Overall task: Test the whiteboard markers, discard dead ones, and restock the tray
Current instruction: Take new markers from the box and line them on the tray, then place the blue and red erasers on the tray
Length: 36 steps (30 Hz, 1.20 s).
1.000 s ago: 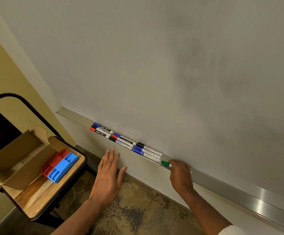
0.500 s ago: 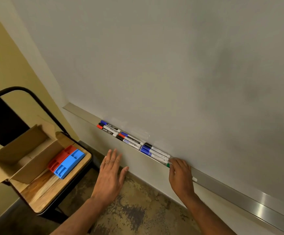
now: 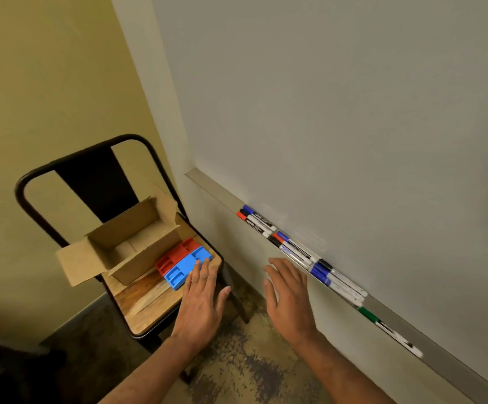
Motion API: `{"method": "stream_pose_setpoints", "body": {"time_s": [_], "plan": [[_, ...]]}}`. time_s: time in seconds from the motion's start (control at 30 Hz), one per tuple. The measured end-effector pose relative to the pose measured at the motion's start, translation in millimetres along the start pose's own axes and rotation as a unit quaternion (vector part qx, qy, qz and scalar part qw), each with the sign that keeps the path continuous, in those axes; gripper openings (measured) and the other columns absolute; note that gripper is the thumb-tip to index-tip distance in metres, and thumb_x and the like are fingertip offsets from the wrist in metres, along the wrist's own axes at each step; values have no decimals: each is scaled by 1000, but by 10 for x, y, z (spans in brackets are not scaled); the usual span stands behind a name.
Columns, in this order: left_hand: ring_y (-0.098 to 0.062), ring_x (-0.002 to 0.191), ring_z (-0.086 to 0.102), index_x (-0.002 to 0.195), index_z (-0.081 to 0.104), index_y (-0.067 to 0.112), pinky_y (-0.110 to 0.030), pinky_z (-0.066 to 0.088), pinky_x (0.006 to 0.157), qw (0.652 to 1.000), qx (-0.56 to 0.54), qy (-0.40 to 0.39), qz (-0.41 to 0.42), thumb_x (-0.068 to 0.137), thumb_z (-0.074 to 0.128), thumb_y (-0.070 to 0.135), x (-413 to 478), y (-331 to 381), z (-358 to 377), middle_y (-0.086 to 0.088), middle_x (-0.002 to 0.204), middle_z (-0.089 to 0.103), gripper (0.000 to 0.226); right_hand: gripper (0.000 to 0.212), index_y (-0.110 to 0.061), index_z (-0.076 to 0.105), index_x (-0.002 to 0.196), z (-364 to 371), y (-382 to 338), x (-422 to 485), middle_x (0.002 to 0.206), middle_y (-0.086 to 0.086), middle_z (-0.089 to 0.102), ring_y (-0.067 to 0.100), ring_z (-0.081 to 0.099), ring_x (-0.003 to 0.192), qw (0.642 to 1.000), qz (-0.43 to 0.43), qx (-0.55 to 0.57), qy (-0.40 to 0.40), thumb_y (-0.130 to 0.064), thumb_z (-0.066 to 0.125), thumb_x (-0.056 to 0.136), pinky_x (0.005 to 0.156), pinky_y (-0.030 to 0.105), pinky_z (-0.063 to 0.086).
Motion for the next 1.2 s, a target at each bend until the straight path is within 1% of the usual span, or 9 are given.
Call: {"method": "stream_pose_setpoints", "body": {"time_s": [0.1, 0.2, 0.3, 0.37, 0.53, 0.73, 0.9, 1.07, 1.2], "plan": [[-12, 152, -25, 161, 1, 25, -33, -12, 122, 999, -1, -2, -44, 100, 14, 64, 29, -386, -29, 4, 168, -13, 73, 35, -16, 64, 126, 299, -277, 159, 136, 1, 59, 17, 49, 131, 998, -41, -13, -38, -27, 43, 100, 103, 35, 42], [-16, 152, -24, 161, 0, 22, -36, -11, 124, 996, 14, -10, -87, 100, 15, 63, 119, -749, -13, 2, 166, -16, 74, 38, -18, 62, 129, 599, -441, 281, 140, 0, 56, 17, 46, 134, 994, -53, -37, -83, -29, 40, 99, 105, 39, 42], [-17, 153, -21, 161, 4, 21, -37, -8, 125, 992, 20, -11, -122, 104, 19, 56, 211, -1049, 21, -1, 167, -15, 69, 36, -20, 57, 132, 898, -565, 385, 143, -1, 53, 17, 43, 137, 990, -60, -50, -119, -27, 47, 99, 109, 39, 41], [-19, 153, -19, 161, 11, 21, -37, -8, 124, 992, 18, -12, -125, 106, 26, 50, 272, -1170, 63, -2, 169, -11, 63, 36, -20, 54, 134, 1070, -635, 450, 144, -1, 52, 17, 42, 137, 987, -66, -54, -137, -26, 51, 99, 110, 39, 40], [-18, 153, -14, 151, 40, 24, -36, -8, 121, 994, 4, -5, -105, 106, 45, 37, 419, -1348, 193, -4, 170, -1, 47, 40, -19, 52, 137, 1481, -733, 627, 146, 1, 50, 18, 39, 139, 980, -56, -70, -176, -25, 55, 97, 112, 40, 39], [-26, 155, 6, 133, 63, 21, -42, 9, 123, 998, 33, 6, -61, 98, 63, 24, 523, -1487, 381, -9, 166, 16, 35, 41, -19, 50, 140, 1910, -765, 717, 152, 4, 44, 20, 33, 144, 967, -41, -83, -237, -26, 51, 100, 117, 41, 32], [-28, 155, 14, 127, 67, 21, -46, 22, 124, 997, 57, 2, -52, 90, 74, 16, 564, -1573, 507, -11, 164, 26, 38, 52, -21, 37, 149, 2142, -740, 769, 161, 4, 29, 22, 20, 150, 954, -31, -105, -278, -25, 54, 100, 121, 41, 23], [-26, 155, 15, 122, 70, 20, -45, 18, 123, 998, 55, 11, -27, 87, 76, 9, 569, -1573, 526, -11, 162, 32, 37, 61, -22, 35, 150, 2306, -706, 817, 160, 5, 30, 23, 21, 150, 951, -34, -113, -287, -25, 62, 95, 122, 43, 22], [-28, 152, 25, 118, 72, 19, -45, 21, 120, 998, 55, 22, -15, 81, 81, 8, 480, -1605, 499, -11, 157, 40, 39, 70, -21, 33, 151, 2392, -685, 760, 160, 6, 30, 25, 21, 150, 943, -51, -119, -307, -22, 68, 90, 121, 46, 22]]}}
Point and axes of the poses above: each hand's wrist, its own x-axis towards the middle knuckle, its own z-axis out of the palm, y = z × x, the point moved 7 cm from there along x, towards the middle knuckle
